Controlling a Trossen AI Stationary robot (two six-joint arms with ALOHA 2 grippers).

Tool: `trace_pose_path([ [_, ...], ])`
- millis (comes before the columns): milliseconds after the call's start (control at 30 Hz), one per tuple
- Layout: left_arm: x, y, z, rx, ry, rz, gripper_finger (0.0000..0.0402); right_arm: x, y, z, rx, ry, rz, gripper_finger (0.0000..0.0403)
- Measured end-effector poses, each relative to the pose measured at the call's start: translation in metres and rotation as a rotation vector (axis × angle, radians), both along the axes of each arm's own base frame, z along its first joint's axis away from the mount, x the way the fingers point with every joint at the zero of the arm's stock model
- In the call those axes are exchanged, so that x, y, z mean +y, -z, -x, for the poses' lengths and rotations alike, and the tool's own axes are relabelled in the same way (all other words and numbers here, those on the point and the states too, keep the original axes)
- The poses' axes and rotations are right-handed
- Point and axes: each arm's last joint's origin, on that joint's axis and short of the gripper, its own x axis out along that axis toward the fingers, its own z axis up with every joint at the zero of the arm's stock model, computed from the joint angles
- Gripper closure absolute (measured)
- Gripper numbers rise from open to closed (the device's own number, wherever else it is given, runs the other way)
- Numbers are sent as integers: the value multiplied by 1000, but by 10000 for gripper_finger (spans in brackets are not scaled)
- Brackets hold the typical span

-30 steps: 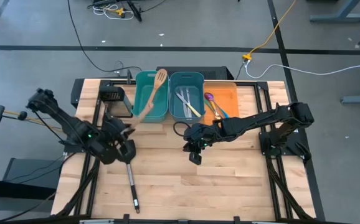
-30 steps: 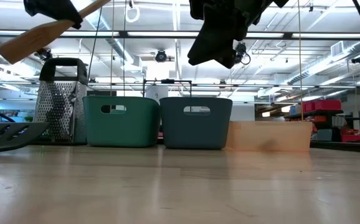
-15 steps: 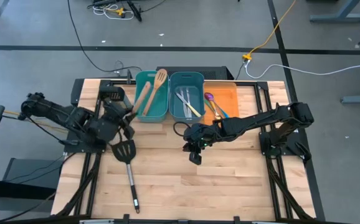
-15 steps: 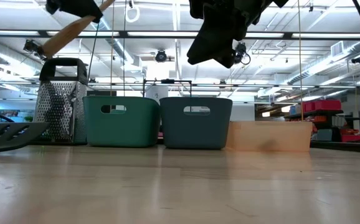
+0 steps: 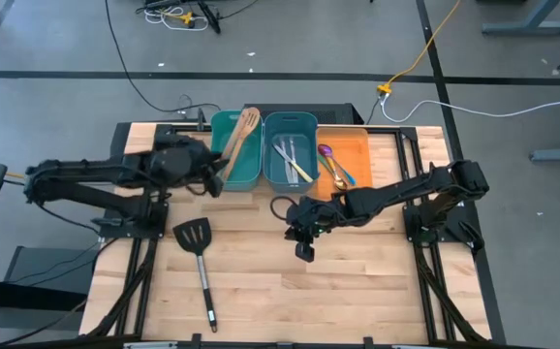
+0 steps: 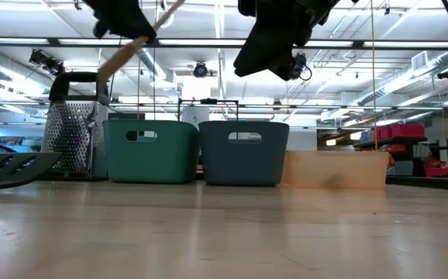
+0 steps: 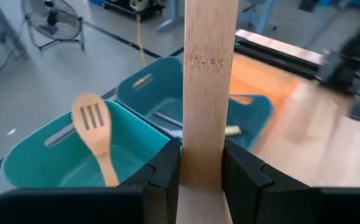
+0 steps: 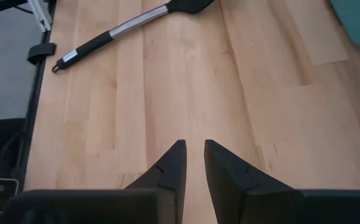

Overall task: Pick & Place Kitchen Items
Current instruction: Put the wooden spatula into the green bin

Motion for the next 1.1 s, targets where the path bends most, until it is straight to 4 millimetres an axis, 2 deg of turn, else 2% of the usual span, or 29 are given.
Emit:
trace_pose_path([
  [333, 56, 34, 2, -109, -117, 87, 308, 6, 0, 1, 1, -16, -1, 334],
  [500, 79, 37, 9, -199, -177, 114, 308, 6, 0, 1, 2, -12, -5, 334],
  [767, 101, 43, 9, -224, -285, 141, 308, 5, 0, 1, -10, 17, 26, 334],
  [1100, 120, 73, -11, -99, -339, 186, 308, 5, 0, 1, -12, 23, 34, 334],
])
